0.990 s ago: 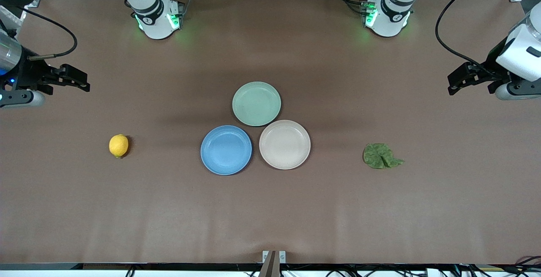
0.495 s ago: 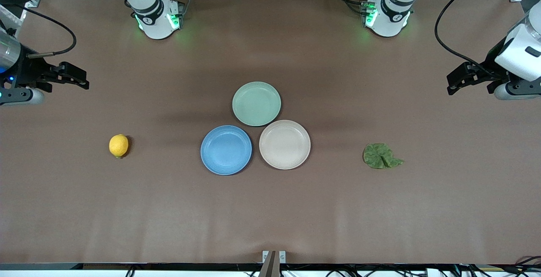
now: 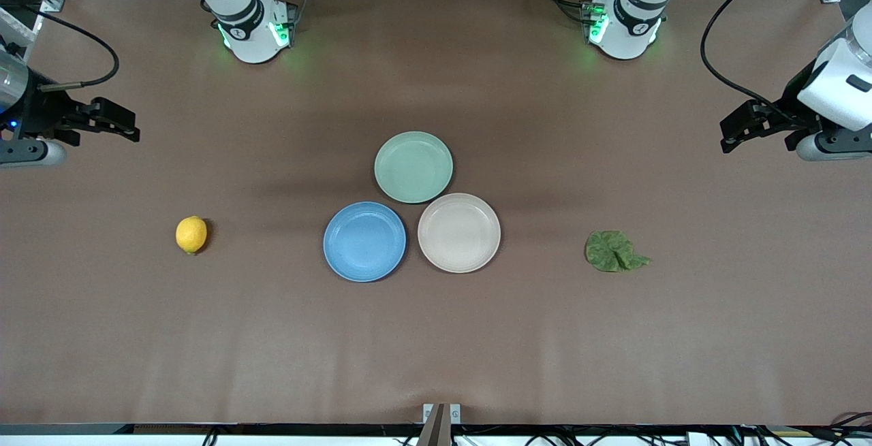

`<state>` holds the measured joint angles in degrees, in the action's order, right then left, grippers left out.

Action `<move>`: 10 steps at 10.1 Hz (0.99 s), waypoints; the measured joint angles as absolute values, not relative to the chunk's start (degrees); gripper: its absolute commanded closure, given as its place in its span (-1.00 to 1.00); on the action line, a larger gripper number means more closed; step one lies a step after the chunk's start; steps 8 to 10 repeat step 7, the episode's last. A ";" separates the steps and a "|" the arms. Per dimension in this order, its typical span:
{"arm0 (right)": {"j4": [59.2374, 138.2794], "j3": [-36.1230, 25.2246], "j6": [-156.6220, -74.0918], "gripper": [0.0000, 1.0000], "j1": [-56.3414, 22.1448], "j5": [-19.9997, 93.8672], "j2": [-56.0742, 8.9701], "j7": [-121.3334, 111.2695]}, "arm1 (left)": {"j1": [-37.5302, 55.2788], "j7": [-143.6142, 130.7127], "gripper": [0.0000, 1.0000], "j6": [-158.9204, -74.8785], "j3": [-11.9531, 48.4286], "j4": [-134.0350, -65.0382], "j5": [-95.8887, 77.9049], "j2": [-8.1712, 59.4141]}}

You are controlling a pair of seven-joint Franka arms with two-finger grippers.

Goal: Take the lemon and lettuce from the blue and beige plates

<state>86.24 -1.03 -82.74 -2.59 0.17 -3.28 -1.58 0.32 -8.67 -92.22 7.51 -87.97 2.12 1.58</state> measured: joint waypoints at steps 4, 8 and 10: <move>87.46 -1.15 -82.82 -1.00 -2.83 0.17 -2.52 -1.79 | 0.38 -8.67 -1.00 -92.22 7.54 -87.94 2.12 1.55; 88.57 -0.99 -82.90 -1.00 -2.86 0.17 -1.80 -1.83 | 0.38 -8.67 -1.00 -92.22 7.55 -87.93 2.12 1.54; 88.57 -0.99 -82.90 -1.00 -2.86 0.17 -1.80 -1.83 | 0.38 -8.67 -1.00 -92.22 7.55 -87.93 2.12 1.54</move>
